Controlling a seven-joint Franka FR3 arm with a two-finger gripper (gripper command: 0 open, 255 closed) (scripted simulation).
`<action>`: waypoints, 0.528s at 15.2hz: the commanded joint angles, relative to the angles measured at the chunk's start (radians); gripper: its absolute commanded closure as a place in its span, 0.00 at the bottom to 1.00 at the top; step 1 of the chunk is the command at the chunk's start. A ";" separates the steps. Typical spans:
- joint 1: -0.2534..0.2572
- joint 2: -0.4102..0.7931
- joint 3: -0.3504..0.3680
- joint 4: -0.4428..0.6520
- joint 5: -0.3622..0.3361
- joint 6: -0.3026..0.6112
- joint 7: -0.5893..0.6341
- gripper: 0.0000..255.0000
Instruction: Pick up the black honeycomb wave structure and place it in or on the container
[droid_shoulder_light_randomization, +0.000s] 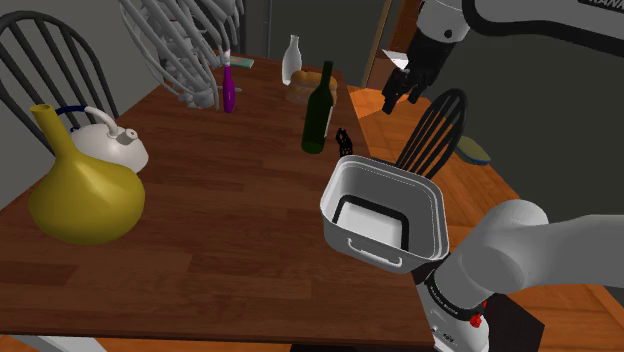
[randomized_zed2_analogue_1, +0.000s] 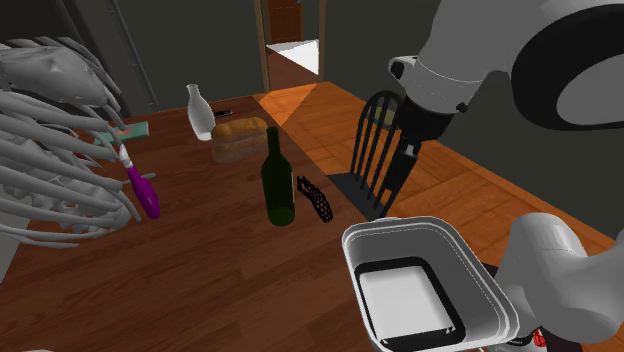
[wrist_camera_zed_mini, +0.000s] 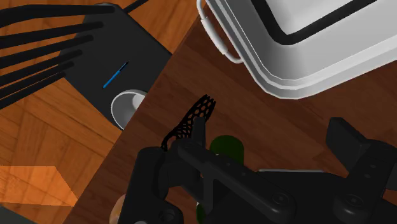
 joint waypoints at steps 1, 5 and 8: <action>0.000 0.000 0.000 0.000 0.000 0.000 0.000 0.00; -0.033 0.162 -0.036 0.055 0.011 0.054 0.020 0.00; -0.053 0.285 -0.064 0.106 0.023 0.085 0.032 0.00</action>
